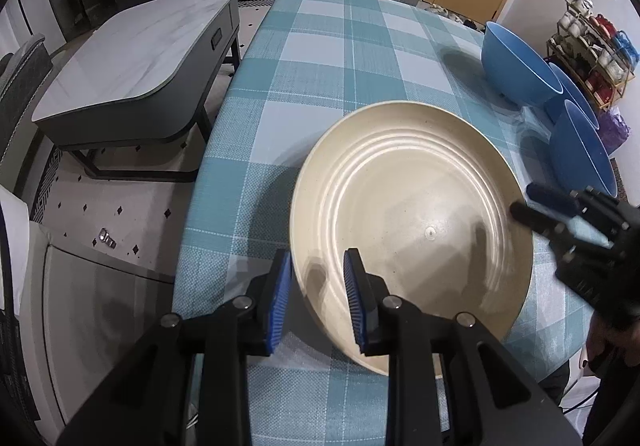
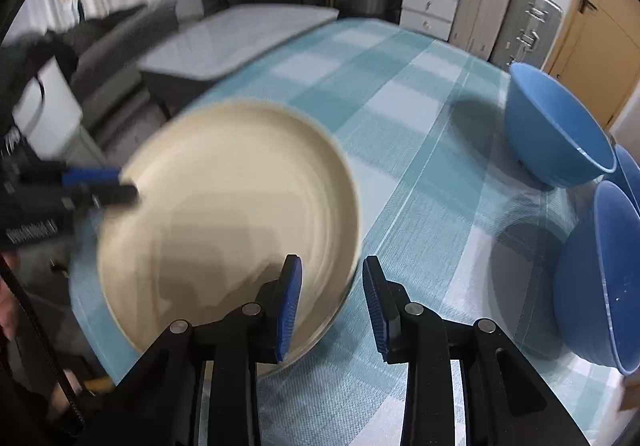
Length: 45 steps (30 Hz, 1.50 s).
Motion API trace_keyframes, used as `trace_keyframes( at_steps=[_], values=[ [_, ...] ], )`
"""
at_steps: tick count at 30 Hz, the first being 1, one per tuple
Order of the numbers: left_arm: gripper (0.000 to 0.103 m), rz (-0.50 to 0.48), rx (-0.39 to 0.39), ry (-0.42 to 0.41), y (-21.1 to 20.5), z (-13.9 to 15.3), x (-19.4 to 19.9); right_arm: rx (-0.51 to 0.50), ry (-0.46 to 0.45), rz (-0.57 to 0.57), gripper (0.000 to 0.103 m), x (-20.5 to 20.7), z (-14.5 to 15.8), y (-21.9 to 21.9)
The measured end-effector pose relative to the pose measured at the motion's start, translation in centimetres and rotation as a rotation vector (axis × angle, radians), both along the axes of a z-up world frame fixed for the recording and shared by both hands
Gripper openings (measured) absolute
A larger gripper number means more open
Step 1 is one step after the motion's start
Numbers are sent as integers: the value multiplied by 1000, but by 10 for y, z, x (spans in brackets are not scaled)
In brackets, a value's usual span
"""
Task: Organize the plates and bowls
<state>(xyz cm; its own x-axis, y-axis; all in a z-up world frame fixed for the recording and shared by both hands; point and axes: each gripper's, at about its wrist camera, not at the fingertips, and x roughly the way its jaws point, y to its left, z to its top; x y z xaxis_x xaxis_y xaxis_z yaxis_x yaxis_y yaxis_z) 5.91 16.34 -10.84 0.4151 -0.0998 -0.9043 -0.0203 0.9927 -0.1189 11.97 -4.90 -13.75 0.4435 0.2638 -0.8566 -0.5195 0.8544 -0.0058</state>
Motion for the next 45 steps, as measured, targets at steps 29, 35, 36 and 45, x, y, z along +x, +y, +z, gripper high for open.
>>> trace_keyframes(
  at_steps=[29, 35, 36, 45],
  values=[
    [26, -10, -20, 61, 0, -17, 14, 120, 122, -43, 32, 25, -18, -1],
    [36, 7, -14, -7, -2, -1, 8, 140, -6, -85, 32, 17, 5, -12],
    [38, 11, -13, -22, -4, 3, 7, 149, -18, -84, 32, 15, 9, -13],
    [49, -8, -14, -147, -25, 37, -7, 171, -169, -82, 62, -11, 42, -19]
  ],
)
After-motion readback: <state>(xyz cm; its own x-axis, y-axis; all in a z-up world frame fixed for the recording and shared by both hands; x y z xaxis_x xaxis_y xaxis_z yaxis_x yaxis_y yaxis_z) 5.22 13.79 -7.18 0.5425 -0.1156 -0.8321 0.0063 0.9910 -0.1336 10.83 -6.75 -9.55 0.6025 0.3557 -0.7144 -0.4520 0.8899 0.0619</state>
